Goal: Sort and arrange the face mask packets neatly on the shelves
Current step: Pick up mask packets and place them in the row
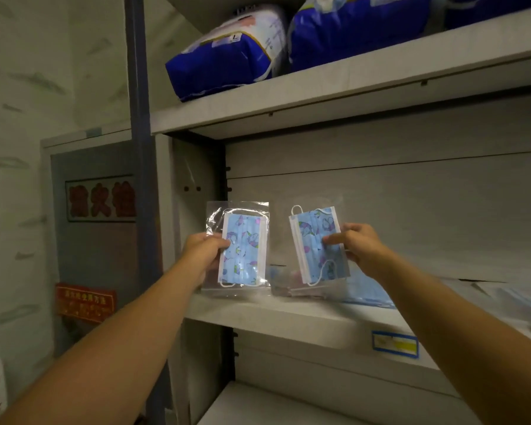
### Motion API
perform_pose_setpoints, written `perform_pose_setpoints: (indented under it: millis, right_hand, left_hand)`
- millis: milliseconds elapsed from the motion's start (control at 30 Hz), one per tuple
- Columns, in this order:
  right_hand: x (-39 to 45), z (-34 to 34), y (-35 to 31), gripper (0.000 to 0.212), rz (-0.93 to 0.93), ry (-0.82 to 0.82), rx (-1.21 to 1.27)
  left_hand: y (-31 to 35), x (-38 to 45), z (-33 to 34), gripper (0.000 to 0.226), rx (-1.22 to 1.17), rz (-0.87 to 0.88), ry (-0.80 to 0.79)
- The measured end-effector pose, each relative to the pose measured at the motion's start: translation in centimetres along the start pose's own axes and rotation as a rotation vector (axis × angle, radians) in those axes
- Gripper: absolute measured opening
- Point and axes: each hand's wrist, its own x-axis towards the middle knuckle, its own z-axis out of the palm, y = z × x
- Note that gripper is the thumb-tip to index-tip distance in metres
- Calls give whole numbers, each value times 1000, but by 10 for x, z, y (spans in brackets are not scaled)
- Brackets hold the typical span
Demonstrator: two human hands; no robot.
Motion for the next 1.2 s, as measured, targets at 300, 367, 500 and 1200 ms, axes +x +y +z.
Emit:
perform_pose_setpoints:
  millis: [300,367,500,1200]
  right_hand:
    - [24,54,16,34,20,79,189]
    - [32,62,21,36,32,80,230]
    - [53,74,24,23,-1,84,364]
    - [121,127,52,26,78,51,551]
  left_hand:
    - [-43,75,-2,15,-65,-30,-176]
    - [-50,85,3,17,-62,-24,-202]
    - [-61,104,17,19,-76,-2,-223]
    - [-104,145,51,4,804,310,-194]
